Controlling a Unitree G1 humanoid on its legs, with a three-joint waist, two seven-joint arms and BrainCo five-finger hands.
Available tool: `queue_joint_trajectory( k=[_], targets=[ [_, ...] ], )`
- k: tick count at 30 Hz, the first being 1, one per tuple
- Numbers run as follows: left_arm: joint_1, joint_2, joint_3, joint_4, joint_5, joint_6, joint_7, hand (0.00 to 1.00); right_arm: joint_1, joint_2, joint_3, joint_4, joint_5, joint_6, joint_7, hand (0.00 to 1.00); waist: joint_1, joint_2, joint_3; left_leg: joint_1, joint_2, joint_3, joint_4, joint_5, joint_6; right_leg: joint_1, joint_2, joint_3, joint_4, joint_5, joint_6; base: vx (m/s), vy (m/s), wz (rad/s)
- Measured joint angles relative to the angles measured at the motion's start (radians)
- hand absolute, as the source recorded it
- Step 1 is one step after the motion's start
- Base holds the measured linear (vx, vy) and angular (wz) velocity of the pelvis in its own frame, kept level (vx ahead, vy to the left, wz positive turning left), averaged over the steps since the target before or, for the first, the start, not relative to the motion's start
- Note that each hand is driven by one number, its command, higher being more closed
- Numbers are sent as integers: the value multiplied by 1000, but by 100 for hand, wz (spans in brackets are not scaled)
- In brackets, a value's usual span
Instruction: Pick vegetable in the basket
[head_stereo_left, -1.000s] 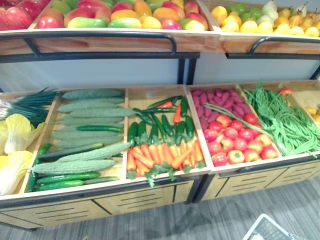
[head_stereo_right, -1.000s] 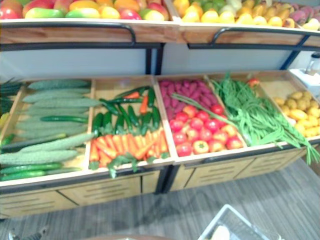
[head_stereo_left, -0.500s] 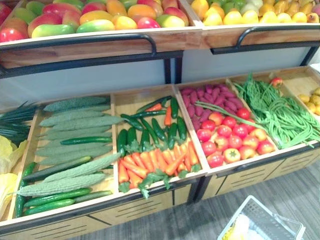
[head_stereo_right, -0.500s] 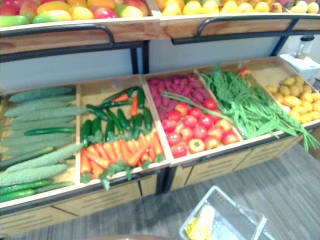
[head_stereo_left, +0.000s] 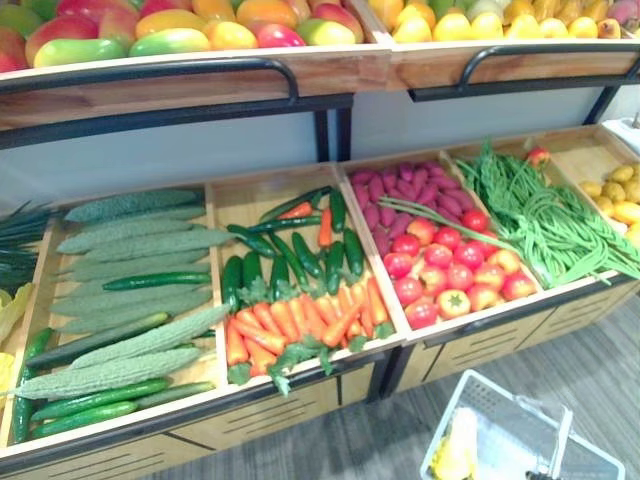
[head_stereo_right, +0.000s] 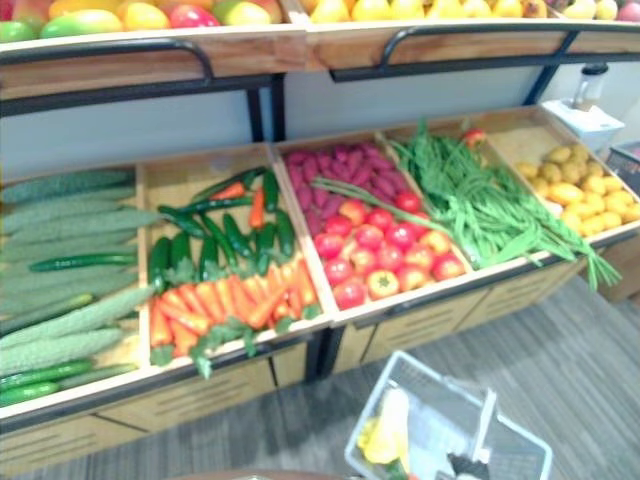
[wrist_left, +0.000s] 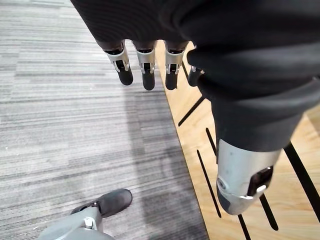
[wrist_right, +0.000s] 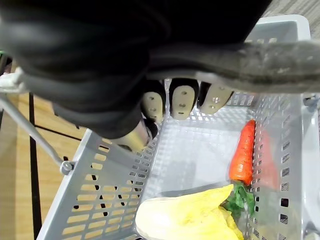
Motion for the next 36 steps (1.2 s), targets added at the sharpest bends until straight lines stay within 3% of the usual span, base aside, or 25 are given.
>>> queue_joint_trajectory(
  k=[6,8,9,11,13,14,16,17,18,20,22,25,26,27,28,31,33,34,35,36],
  targets=[
    [-11,4,-25,0,0,1,-10,0,-14,1,31,-9,-1,-9,18,100,2,18,21,35,28,52,16,-34,-28,-15,20,38,53,-37,-4,48,-25,-22],
    [-11,8,-26,0,0,1,-10,0,-19,5,35,-10,0,-10,26,100,3,20,43,-19,85,67,228,-133,-37,-21,33,63,95,-79,-20,62,-66,-41],
    [-10,7,-27,0,-1,1,-11,0,-21,4,38,-10,0,-10,26,100,6,13,41,-46,105,60,305,-154,-36,-26,37,75,107,-89,-20,83,-116,-49],
    [-23,-5,-37,-1,-3,0,-12,0,-26,-6,40,-11,0,-12,27,100,9,14,55,-170,141,-78,597,-157,-32,-37,49,129,140,-91,-18,104,-125,-58],
    [-21,-29,-36,0,-3,-4,-13,0,-38,-27,55,-9,-1,-13,26,100,26,21,65,-230,113,-225,711,-184,-42,-47,50,206,142,-86,-14,132,38,-104],
    [-20,-44,-37,1,-4,-11,-13,0,-41,-35,65,-9,-2,-17,26,100,35,32,70,-214,68,-316,655,-251,-43,-53,49,252,140,-82,-7,127,181,-122],
    [-11,-47,-38,0,-6,-20,-12,0,-53,-35,61,-8,-2,-17,24,100,37,41,72,-173,25,-398,505,-277,-22,-67,65,314,141,-74,6,88,229,-120],
    [-8,-44,-32,0,-6,-20,-11,0,-57,-21,59,-8,-1,-15,20,100,41,47,72,-125,19,-420,437,-317,-11,-83,86,355,142,-67,19,58,197,-115],
    [-12,-39,-33,0,-6,-20,-11,0,-58,-8,59,-9,-1,-17,19,100,41,42,71,-114,10,-408,424,-320,-8,-82,85,373,139,-61,28,21,174,-100],
    [-23,-24,-58,-3,-6,-26,-8,0,-56,21,52,-14,-1,-21,13,100,36,8,80,-81,6,-304,401,-322,0,-109,73,410,139,-13,25,-17,140,-99],
    [-31,-32,-72,15,-6,-15,-15,0,-54,30,49,-34,-2,-21,11,100,36,8,79,-66,6,-251,388,-324,4,-129,77,429,130,38,27,-67,156,-109],
    [-33,-40,-99,31,-7,-6,-25,0,-44,48,89,-103,-2,-22,8,100,44,15,84,-56,14,-113,351,-309,30,-210,105,440,80,198,9,-90,178,-141],
    [-35,-46,-95,32,-6,2,-30,0,-42,53,109,-132,-2,-22,7,100,55,17,87,-60,22,-47,337,-292,54,-222,112,369,-2,323,-25,-112,106,-139],
    [-30,-52,-90,33,-5,6,-34,0,-40,57,120,-146,-4,-22,7,100,63,32,96,-60,40,17,311,-268,82,-226,107,235,-20,343,-65,-131,60,-136],
    [-31,-54,-84,32,-5,8,-35,0,-42,58,122,-155,-6,-22,8,100,63,33,98,-58,40,50,304,-265,85,-245,90,112,88,238,-101,-103,-7,-94],
    [-16,-65,-69,28,0,9,-32,0,-36,60,121,-165,-9,-23,1,100,65,38,101,-29,46,131,313,-264,85,-248,23,-41,391,4,-118,-105,-44,-67],
    [-10,-63,-61,19,3,8,-28,0,-36,56,128,-164,-10,-29,1,100,59,36,102,-7,46,165,315,-261,78,-252,-15,-52,482,-45,-114,-87,-117,-54],
    [-15,-57,-54,13,4,5,-27,0,-36,54,128,-160,-11,-30,2,100,53,19,102,15,24,170,320,-256,66,-256,-18,-64,484,-44,-99,-78,-130,-67],
    [-26,-57,-52,17,5,4,-28,0,-36,50,139,-148,-11,-32,3,100,54,24,104,9,22,149,297,-265,65,-240,23,-64,430,-27,-89,-89,-86,-94],
    [-32,-50,-53,26,5,5,-29,0,-43,43,158,-136,-12,-33,4,100,62,34,96,-5,-10,107,260,-276,79,-209,71,-3,285,9,-47,-212,-79,-158]
  ],
)
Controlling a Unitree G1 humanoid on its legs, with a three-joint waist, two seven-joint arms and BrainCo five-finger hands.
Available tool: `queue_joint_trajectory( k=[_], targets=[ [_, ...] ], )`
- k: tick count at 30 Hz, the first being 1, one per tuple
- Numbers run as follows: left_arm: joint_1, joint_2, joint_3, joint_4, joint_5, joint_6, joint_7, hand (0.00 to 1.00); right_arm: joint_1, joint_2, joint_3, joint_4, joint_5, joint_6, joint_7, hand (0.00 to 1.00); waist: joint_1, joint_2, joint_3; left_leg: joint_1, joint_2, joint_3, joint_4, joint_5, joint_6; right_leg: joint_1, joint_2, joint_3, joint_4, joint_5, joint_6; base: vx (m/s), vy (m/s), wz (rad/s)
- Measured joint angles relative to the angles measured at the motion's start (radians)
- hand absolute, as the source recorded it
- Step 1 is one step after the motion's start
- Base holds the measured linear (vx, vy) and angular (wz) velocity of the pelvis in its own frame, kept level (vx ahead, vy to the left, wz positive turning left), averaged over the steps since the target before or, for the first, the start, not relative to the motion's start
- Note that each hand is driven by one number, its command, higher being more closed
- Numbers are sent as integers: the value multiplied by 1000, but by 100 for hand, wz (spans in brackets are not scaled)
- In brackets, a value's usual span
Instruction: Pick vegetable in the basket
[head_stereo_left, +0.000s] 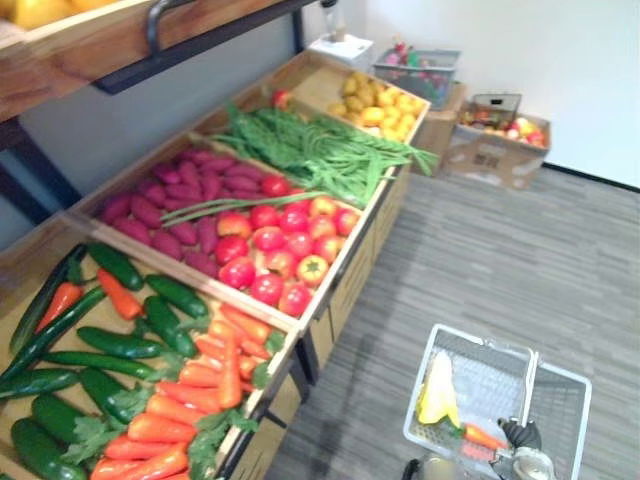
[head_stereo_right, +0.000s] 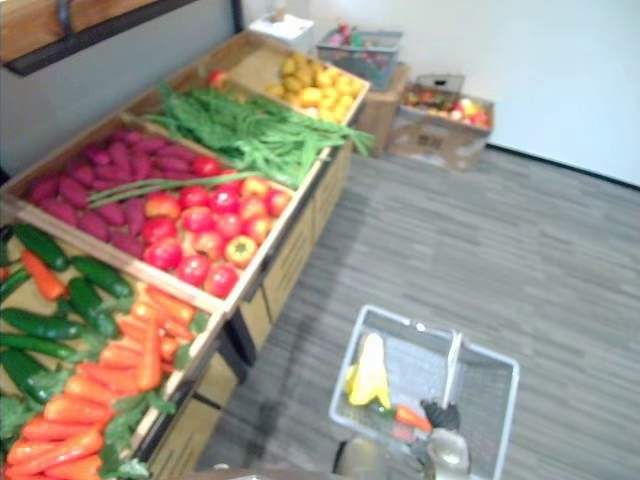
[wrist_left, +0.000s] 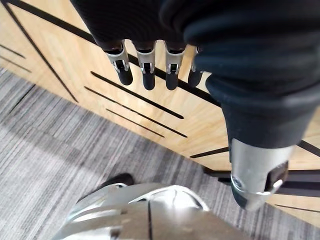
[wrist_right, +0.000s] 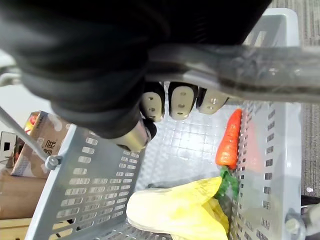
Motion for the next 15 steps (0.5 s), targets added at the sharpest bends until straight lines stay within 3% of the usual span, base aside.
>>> queue_joint_trajectory(
  k=[1,2,3,4,5,6,7,8,9,10,13,15],
  targets=[
    [7,-3,22,13,1,-6,-1,0,-40,-5,-10,11,-11,3,5,100,28,41,-18,-30,33,37,-44,58,15,-7,13,6,-13,-25,-56,-204,-101,-156],
    [-10,9,13,5,0,-3,5,0,-54,-7,-7,22,-31,12,5,100,13,18,-9,-32,26,80,-52,96,4,-33,-91,-86,221,-113,-75,-152,-126,-128],
    [-12,14,-1,-1,0,-3,7,0,-54,-14,-11,29,-31,10,-1,100,10,13,-8,-34,28,92,-49,101,1,-28,-140,-118,277,-121,-70,-33,-343,-130],
    [-8,31,-11,-6,-1,-7,9,0,-73,-33,4,35,-36,24,-1,100,25,-18,-27,-70,62,177,31,104,-3,8,-270,-153,267,-58,-54,-49,-458,-164],
    [-8,35,-13,-4,-1,-4,10,0,-72,-31,32,42,-38,28,-1,100,27,-12,-29,-90,109,210,75,112,-7,12,-201,-159,186,-59,-44,-64,-494,-186],
    [-6,29,-23,-4,-2,-7,10,0,-72,-29,51,48,-39,29,1,100,29,-3,-31,-125,154,218,119,112,-9,30,-154,-141,112,-46,-63,-98,-376,-136],
    [-9,29,-41,-5,-2,-16,10,0,-63,-27,69,51,-39,33,-2,100,26,-9,-33,-157,134,182,106,85,-36,38,-128,-101,26,-46,-63,-186,-285,-119],
    [-14,21,-59,-6,-2,-23,10,0,-64,-42,68,58,-38,39,-3,100,19,-3,-33,-164,100,159,-5,154,-2,31,-105,-72,-12,-46,-62,-179,-206,-105],
    [-15,18,-63,-6,-2,-25,11,0,-59,-48,66,65,-37,43,-6,100,19,11,-38,-164,109,177,-25,180,-4,21,-88,-65,-12,-49,-57,-80,-178,-82],
    [-25,22,-67,-6,-2,-23,14,0,-57,-44,66,78,-34,51,-14,100,11,11,-39,-152,123,188,-16,195,-27,24,-80,-66,-19,-60,-34,47,-148,-47],
    [-29,29,-99,-13,-2,-33,16,0,-50,-22,67,86,-29,48,-17,100,-7,-3,-27,-129,176,218,39,203,-39,57,-50,-97,-40,-72,-16,57,-240,-44],
    [-28,12,-126,-12,-1,-34,15,0,-28,-35,74,84,-33,30,-16,100,-11,18,-9,-76,230,216,109,205,-43,121,-18,-110,-42,-81,-25,31,-209,-43]
  ],
)
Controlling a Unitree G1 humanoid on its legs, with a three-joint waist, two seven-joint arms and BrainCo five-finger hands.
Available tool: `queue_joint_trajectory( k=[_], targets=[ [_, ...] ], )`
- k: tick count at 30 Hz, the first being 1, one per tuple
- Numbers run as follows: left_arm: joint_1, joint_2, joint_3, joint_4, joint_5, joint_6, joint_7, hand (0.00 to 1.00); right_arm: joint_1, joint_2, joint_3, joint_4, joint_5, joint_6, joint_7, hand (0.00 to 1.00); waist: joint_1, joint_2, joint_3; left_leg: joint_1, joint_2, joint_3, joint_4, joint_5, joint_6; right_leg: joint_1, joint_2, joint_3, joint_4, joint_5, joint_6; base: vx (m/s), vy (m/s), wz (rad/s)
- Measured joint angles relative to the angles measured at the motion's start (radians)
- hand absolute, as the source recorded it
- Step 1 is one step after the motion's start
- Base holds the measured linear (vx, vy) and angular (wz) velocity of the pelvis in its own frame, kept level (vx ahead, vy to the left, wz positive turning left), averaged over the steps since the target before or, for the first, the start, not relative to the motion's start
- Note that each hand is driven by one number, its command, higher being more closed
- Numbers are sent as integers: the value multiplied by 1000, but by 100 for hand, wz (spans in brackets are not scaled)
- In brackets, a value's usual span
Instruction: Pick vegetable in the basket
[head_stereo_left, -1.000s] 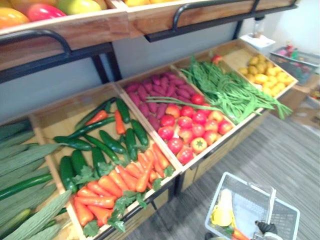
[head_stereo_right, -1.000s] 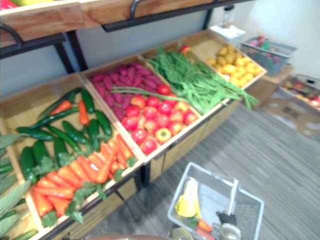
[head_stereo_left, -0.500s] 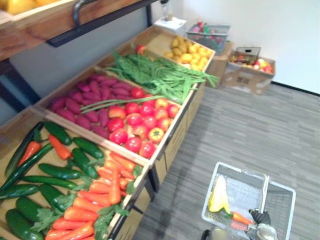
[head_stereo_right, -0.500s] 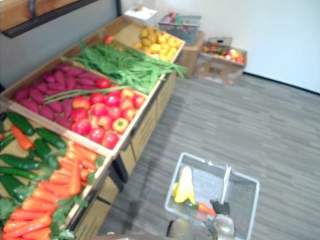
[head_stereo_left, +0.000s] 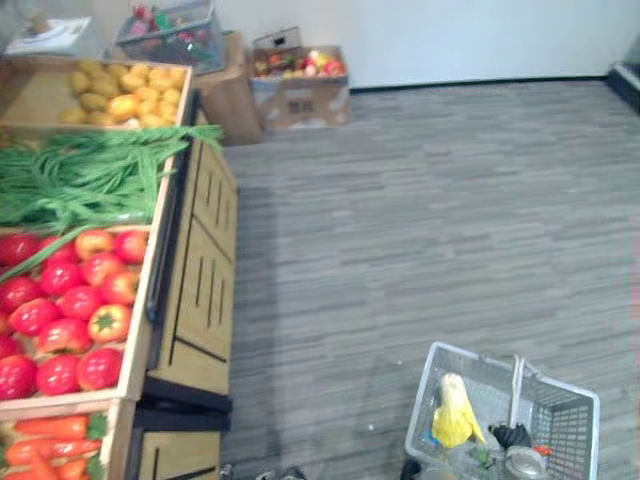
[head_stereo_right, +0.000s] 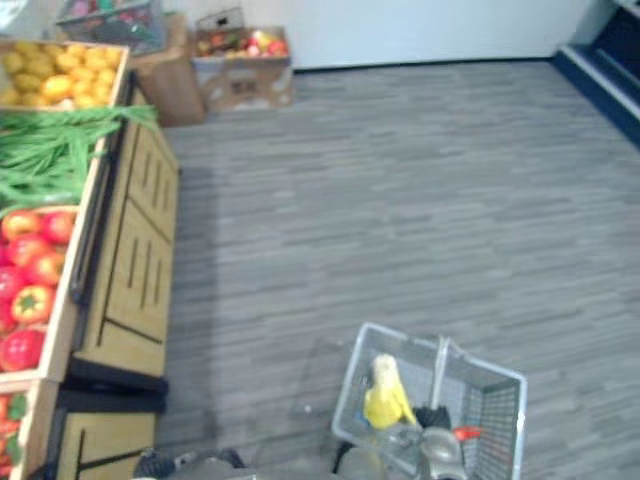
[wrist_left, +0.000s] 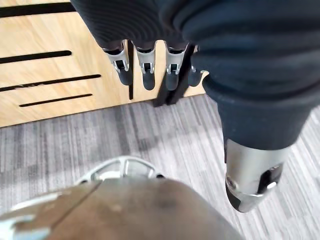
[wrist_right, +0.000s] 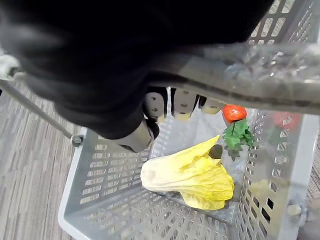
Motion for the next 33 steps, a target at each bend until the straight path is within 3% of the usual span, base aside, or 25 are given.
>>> queue_joint_trajectory(
  k=[3,4,5,7,8,9,12,16,21,23,24,26,29,30,31,32,33],
  targets=[
    [1,-4,-14,0,4,-2,-1,0,15,-19,14,-4,-4,-12,1,100,-3,0,11,-3,33,-19,116,18,2,34,7,18,-5,-22,-24,10,-151,-38],
    [1,-9,-14,3,8,-2,-1,0,13,-30,30,-4,-4,-18,1,100,-7,5,15,-31,-19,-163,86,-13,-18,42,-10,57,-19,-25,-29,-11,-87,-30],
    [1,-10,-14,3,8,-2,-1,0,12,-34,32,-4,-4,-18,1,100,-7,6,16,-31,-26,-178,79,-14,-19,42,-12,60,-19,-25,-29,-33,-20,-49],
    [14,-23,-19,5,7,-2,2,0,7,-55,33,0,-4,-19,2,100,1,19,18,-24,-139,-374,-53,14,-38,41,-26,106,-42,-26,-28,-41,28,-65],
    [16,-24,-25,5,7,-3,2,0,8,-56,32,0,-4,-19,2,100,3,23,17,-25,-148,-390,-67,51,-42,42,-23,112,-47,-31,-16,-51,80,-52],
    [15,-18,-33,5,7,-4,1,0,13,-52,32,4,-4,-19,1,100,5,21,16,-21,-153,-388,-73,34,-60,44,-24,120,-61,-43,6,-27,55,-21],
    [9,-14,-37,3,7,-9,2,0,24,-52,10,4,-2,-21,0,100,-4,19,17,-24,-186,-418,-132,24,-51,46,-47,106,-122,-5,55,-137,182,19],
    [17,-11,-43,4,7,-8,2,0,26,-44,-8,5,-1,-20,0,100,-3,27,11,-23,-197,-437,-161,-23,-21,62,-49,87,-157,23,77,-75,130,18],
    [22,-1,-44,4,7,-8,1,0,28,-28,-20,4,-1,-22,1,100,11,-5,15,-26,-227,-422,-117,-78,-2,60,-86,103,-152,20,97,-27,105,-11],
    [23,2,-47,4,7,-7,1,0,32,-23,-53,3,0,-20,-1,100,10,-12,14,-25,-256,-431,-87,-130,18,62,-125,105,-108,0,139,55,144,2],
    [20,5,-55,4,7,-7,1,0,38,-24,-67,3,2,-20,-2,100,7,-11,12,-20,-272,-441,-88,-142,25,31,-143,114,-7,-1,146,87,132,9],
    [20,14,-63,1,6,-8,1,0,18,-15,-93,-9,7,-23,-12,100,8,8,6,-12,-255,-453,-89,-147,28,-92,-141,150,230,67,124,112,157,15],
    [20,54,-58,-19,6,-7,-1,0,24,-5,-92,-24,5,-28,-20,100,4,-7,6,47,-244,-533,-96,-137,37,-119,-144,162,408,169,112,207,62,68],
    [20,60,-52,-24,4,-7,-1,0,30,0,-91,-25,5,-29,-21,100,2,-11,3,47,-241,-555,-97,-136,38,-114,-145,154,421,163,112,283,-48,95],
    [17,66,-41,-30,-1,-7,0,0,33,9,-87,-23,3,-28,-19,100,5,-26,-5,45,-233,-588,-100,-136,38,-109,-137,146,419,96,101,269,-104,83],
    [15,68,-30,-30,-3,-7,0,0,26,11,-85,-24,1,-29,-14,100,9,-22,-4,47,-216,-620,-110,-136,38,-117,-105,138,396,23,85,200,-123,75],
    [15,67,-29,-29,-3,-7,0,0,23,11,-85,-24,1,-29,-11,100,8,-15,-2,48,-206,-640,-112,-136,38,-116,-85,137,368,-2,77,148,-129,61]
  ],
)
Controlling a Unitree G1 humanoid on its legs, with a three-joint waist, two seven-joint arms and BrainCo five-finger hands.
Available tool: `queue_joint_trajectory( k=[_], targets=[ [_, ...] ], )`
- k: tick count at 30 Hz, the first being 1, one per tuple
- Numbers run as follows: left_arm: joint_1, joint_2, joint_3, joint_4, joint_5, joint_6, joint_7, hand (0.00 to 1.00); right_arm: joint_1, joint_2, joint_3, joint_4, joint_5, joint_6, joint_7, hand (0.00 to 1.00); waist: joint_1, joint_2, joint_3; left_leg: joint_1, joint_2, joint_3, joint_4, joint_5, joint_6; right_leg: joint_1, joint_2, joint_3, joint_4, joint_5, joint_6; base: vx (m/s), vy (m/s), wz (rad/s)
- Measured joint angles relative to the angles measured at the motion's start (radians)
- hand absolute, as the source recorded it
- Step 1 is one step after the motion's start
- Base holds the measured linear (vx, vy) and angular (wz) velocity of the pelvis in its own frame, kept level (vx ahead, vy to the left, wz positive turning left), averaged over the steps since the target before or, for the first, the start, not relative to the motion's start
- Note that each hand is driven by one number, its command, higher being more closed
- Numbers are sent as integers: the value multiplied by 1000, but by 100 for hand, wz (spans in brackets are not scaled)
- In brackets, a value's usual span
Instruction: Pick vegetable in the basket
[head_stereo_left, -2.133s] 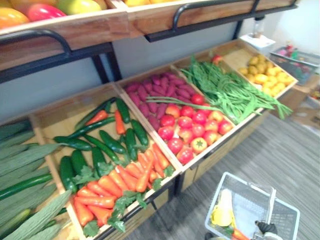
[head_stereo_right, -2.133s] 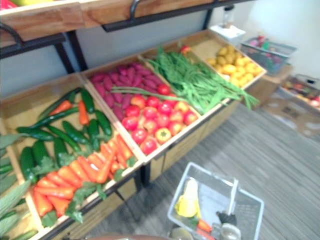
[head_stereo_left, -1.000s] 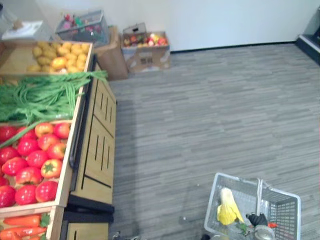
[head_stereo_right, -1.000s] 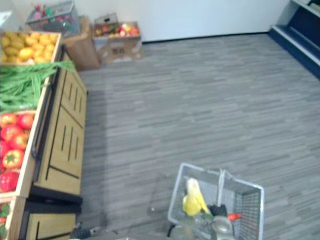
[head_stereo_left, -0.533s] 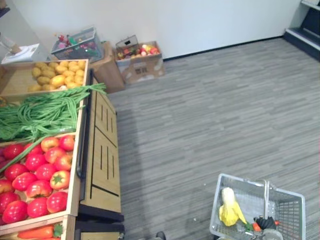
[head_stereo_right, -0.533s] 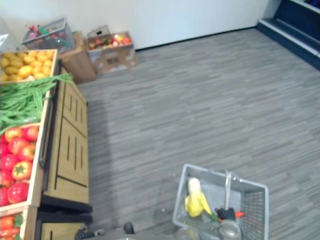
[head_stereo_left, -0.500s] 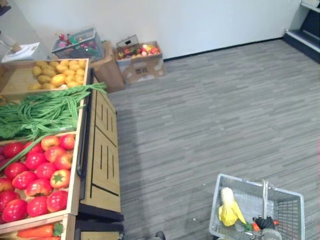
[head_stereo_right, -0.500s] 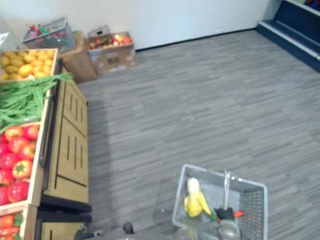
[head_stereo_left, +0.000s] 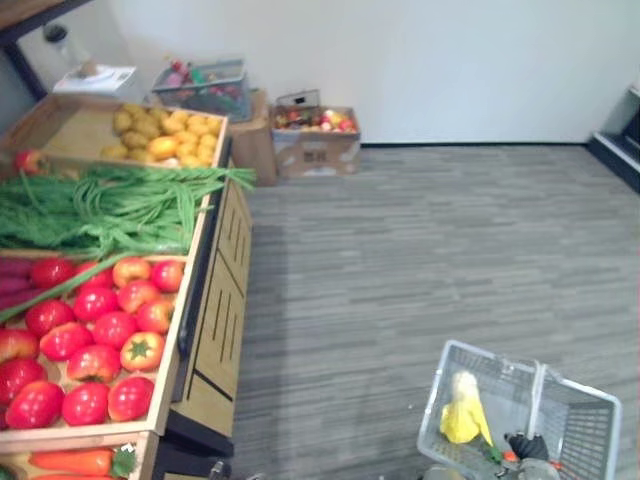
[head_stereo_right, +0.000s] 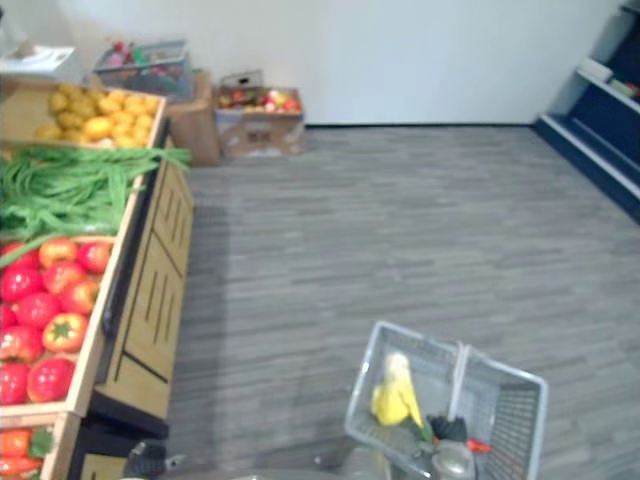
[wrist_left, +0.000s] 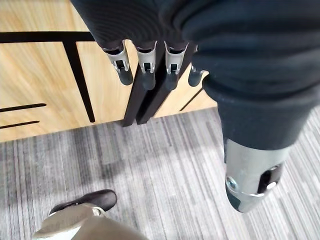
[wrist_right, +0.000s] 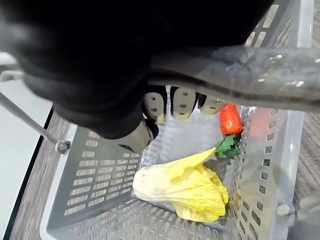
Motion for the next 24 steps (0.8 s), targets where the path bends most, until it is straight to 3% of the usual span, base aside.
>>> queue_joint_trajectory(
  k=[1,3,4,5,7,9,15,19,24],
  targets=[
    [1,-5,5,0,0,0,0,0,1,0,0,0,0,0,4,100,-1,10,3,1,14,-21,-2,0,-1,4,27,3,-68,-11,-12,137,-157,63],
    [3,-17,31,2,-3,0,0,0,3,5,-2,4,3,1,10,100,-1,2,-1,3,12,-59,-1,3,-17,31,45,27,-292,17,3,178,-242,76],
    [4,-19,37,4,-6,-1,0,0,7,13,-6,12,4,1,11,100,-2,-18,-6,7,-3,-77,0,1,-32,42,41,47,-370,108,-5,207,-314,79],
    [0,-34,49,15,-10,-1,-1,0,5,13,-27,32,4,3,12,100,4,-13,-11,19,2,-107,-4,-11,-53,75,45,43,-378,54,7,234,-362,66],
    [9,-98,59,21,-15,-2,-2,0,3,9,-43,34,3,6,13,100,8,31,-10,21,43,-107,-20,9,-89,107,82,-1,-413,38,-10,182,-289,43],
    [15,-116,74,32,-42,-3,-3,0,4,6,-47,45,3,8,14,100,8,51,-17,23,69,-107,-33,27,-110,140,111,-21,-463,32,-18,78,-171,25],
    [26,-118,97,40,-129,-4,-19,0,14,15,-92,109,5,11,20,100,3,42,-24,29,94,-106,-46,51,-120,208,144,-70,-544,47,-38,25,-81,21],
    [27,-110,92,54,-217,-5,-28,0,41,24,-120,109,8,10,15,100,-16,33,-44,1,60,-88,-48,69,-118,232,110,-123,-581,65,-23,-13,51,39],
    [35,-105,71,78,-315,-17,-51,0,37,33,-93,108,10,8,25,100,-8,32,-48,46,49,-12,-99,88,-112,267,104,-100,-651,116,-19,-44,43,-11]
  ],
)
